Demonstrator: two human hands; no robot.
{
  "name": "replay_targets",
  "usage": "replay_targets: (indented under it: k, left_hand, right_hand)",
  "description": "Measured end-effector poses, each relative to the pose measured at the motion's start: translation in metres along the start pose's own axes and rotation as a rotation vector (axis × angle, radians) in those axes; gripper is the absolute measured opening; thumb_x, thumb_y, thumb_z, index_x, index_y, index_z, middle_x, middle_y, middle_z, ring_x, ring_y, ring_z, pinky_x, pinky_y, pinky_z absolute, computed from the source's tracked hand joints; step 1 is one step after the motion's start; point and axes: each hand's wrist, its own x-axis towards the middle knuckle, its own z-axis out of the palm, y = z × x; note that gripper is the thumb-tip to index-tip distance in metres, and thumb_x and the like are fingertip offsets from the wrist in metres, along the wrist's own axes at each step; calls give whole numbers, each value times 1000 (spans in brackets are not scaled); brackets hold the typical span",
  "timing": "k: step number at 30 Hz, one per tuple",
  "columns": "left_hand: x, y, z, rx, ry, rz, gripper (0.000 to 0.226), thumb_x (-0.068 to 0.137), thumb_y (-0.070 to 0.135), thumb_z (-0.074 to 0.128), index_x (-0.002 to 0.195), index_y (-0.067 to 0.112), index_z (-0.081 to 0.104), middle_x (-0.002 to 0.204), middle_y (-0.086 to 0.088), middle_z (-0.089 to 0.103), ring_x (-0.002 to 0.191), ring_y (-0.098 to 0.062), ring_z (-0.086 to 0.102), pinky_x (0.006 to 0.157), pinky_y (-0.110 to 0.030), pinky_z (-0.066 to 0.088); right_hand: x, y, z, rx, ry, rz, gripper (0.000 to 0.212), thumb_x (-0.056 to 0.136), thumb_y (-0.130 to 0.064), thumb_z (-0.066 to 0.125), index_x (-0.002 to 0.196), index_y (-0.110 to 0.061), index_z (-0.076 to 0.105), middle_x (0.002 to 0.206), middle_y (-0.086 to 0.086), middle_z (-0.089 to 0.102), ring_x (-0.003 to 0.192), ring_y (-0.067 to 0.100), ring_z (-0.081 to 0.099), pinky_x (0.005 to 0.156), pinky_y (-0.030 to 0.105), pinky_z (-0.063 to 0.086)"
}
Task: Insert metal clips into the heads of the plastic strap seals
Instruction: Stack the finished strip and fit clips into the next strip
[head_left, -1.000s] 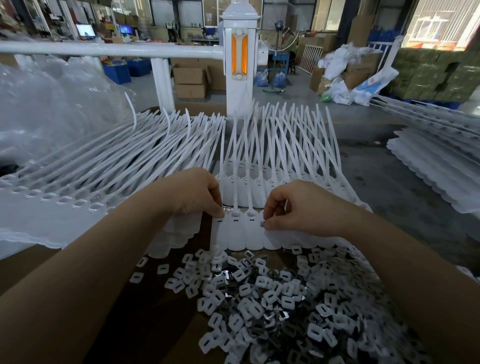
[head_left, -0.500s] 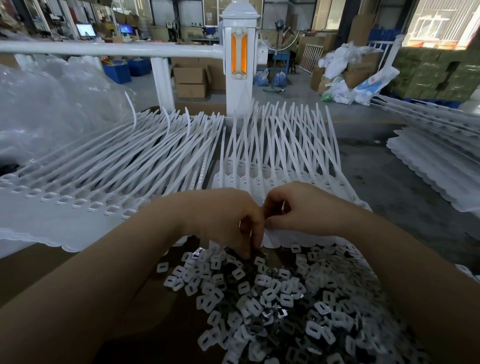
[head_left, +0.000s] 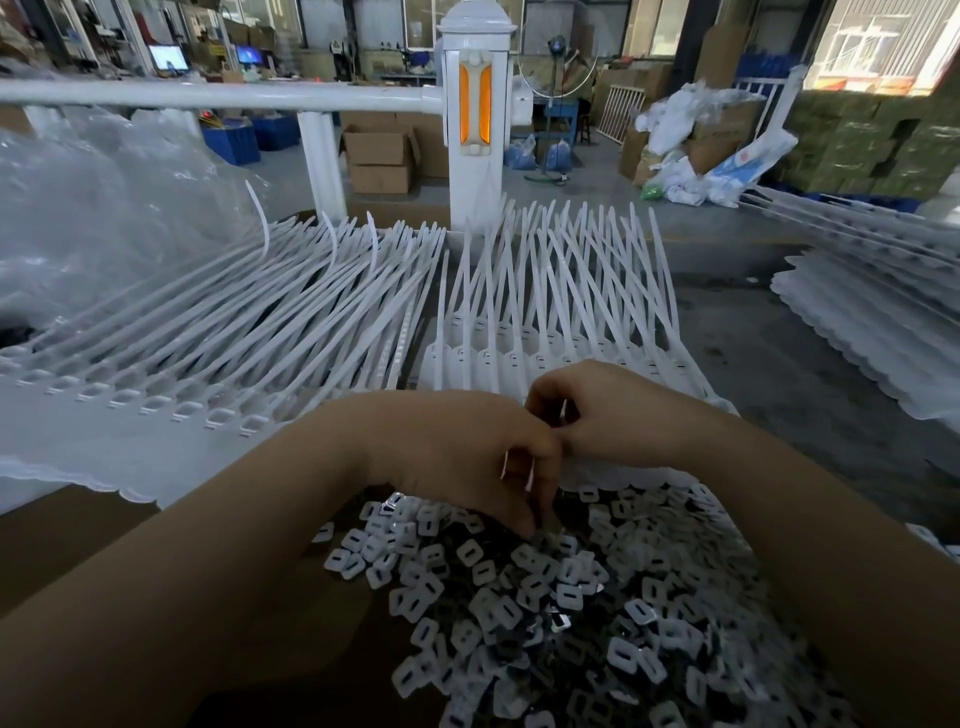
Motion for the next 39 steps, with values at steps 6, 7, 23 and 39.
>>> replay_targets:
  k: [6,7,23,39]
  left_hand:
    - [8,5,7,-7,-36,10,14,79,24,77,85,34,70,67,46,54,68,23,53,62,5,35]
    - [8,6,7,-5,-35,15,13,80,23,77,85,34,70,67,47,53,68,23,53,61,6,34]
    - [-7,9,-6,-57,-55,-116,15,89,35,66,86,23,72,77,13,71,68,-1,65,66,-16,51]
    - [-16,-3,-23,-572,23,-467,17,85,16,68,70,9,67,64,-4,64,50,-9,52,42,-16,37]
  right_hand:
    - [-1,-1,-1,6,-2,-21,16,87,-26,70,83,-38,60,83,-18,63,70,-17,53,59,9,40]
    - [-2,-1,-1,9,-1,-20,16,87,-26,70,83,-38,60,83,-17,63,70,-17,53,59,10,40]
    - [0,-1,-3,70,3,-18,4,86,-29,71,88,-31,68,85,-16,67,71,-14,58,57,3,41]
    - [-10,-19,-13,277,-243,-111,22,72,-30,85,84,-29,67,79,-3,68,69,8,61,67,26,51]
